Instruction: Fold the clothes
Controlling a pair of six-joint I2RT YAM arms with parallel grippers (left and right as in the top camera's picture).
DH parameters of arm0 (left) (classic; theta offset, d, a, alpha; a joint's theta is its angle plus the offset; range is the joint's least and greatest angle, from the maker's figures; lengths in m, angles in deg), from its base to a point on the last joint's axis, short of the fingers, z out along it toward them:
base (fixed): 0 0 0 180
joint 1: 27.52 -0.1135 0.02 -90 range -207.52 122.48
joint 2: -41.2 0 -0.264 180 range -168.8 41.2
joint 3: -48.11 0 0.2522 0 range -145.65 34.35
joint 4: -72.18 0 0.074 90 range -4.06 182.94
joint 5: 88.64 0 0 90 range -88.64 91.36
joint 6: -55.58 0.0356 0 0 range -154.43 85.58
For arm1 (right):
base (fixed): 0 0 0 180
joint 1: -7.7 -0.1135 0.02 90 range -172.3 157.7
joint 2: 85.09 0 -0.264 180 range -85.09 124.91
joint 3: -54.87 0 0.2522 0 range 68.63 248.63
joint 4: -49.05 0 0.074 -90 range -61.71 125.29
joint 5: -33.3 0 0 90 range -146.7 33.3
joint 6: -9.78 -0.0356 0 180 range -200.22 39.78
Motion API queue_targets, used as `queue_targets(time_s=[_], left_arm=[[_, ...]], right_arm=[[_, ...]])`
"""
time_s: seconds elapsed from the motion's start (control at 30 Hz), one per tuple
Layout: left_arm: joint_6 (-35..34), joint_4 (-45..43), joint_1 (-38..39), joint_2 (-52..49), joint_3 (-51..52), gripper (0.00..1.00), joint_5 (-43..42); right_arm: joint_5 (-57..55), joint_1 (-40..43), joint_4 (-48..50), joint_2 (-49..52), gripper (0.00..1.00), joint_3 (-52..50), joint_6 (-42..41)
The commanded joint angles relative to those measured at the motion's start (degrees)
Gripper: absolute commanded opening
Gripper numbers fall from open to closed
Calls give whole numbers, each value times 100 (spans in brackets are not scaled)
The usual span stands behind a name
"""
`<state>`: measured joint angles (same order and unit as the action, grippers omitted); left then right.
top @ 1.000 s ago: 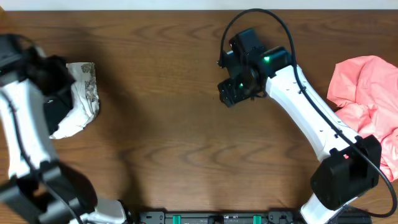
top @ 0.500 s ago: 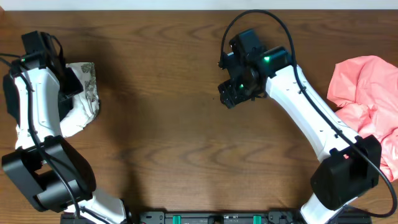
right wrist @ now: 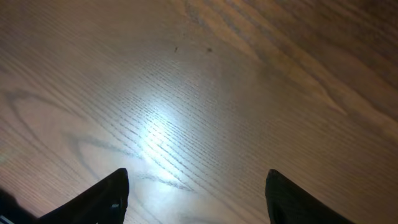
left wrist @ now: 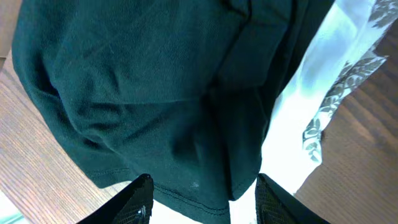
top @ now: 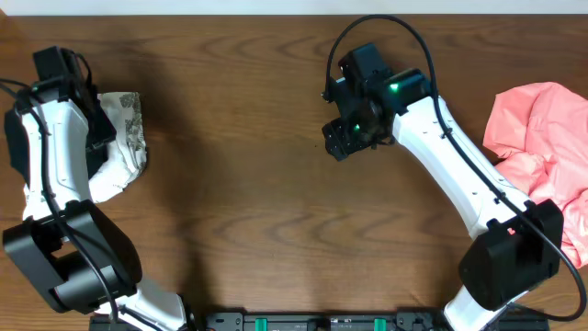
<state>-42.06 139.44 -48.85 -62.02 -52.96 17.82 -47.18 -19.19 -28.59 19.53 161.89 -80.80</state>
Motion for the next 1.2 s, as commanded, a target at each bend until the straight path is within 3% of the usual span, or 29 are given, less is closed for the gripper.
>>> queue_targets(time_s=[0.0,0.5,1.17], left_arm=[[11,-17,-9,35,146,53,120],[-13,-232,-24,33,446,53,260],[-11,-382,4,35,544,54,-341]], right_arm=[[57,37,-22,-15,68,39,22],[7,37,-122,-15,68,39,22],[-52,37,-129,-15,68,39,24]])
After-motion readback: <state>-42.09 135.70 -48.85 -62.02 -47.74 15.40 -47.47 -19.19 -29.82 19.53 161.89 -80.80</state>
